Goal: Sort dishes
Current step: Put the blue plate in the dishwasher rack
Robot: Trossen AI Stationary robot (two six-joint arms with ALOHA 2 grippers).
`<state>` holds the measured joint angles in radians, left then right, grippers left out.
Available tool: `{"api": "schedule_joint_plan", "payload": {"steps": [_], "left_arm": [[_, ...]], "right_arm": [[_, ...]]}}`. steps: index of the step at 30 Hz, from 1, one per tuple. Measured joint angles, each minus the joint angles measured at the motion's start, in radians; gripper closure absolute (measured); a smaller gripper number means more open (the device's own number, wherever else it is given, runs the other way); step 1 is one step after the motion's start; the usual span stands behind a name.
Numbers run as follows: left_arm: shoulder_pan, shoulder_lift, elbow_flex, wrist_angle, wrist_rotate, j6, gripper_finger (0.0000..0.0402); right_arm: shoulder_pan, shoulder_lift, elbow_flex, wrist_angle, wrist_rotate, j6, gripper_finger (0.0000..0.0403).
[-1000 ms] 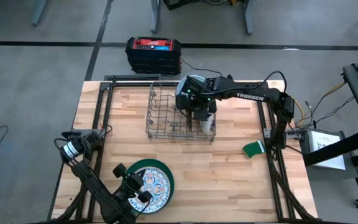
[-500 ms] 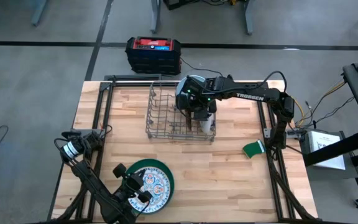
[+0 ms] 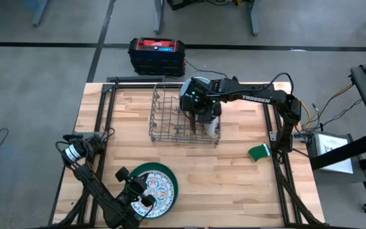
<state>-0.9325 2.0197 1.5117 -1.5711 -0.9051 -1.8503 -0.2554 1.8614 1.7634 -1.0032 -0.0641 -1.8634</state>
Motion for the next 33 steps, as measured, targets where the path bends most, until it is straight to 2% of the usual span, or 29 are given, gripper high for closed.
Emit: {"api": "schedule_joint_plan", "payload": {"steps": [22,33], "left_arm": [[0.000,0.000,0.000,0.000,0.000,0.000,0.0401],[0.000,-0.006,0.000,0.000,0.007,-0.003,0.0401]], "right_arm": [[0.000,-0.002,0.000,0.023,0.143,0.004,0.0244],[0.000,-0.029,0.000,0.043,0.173,0.005,0.0236]]}}
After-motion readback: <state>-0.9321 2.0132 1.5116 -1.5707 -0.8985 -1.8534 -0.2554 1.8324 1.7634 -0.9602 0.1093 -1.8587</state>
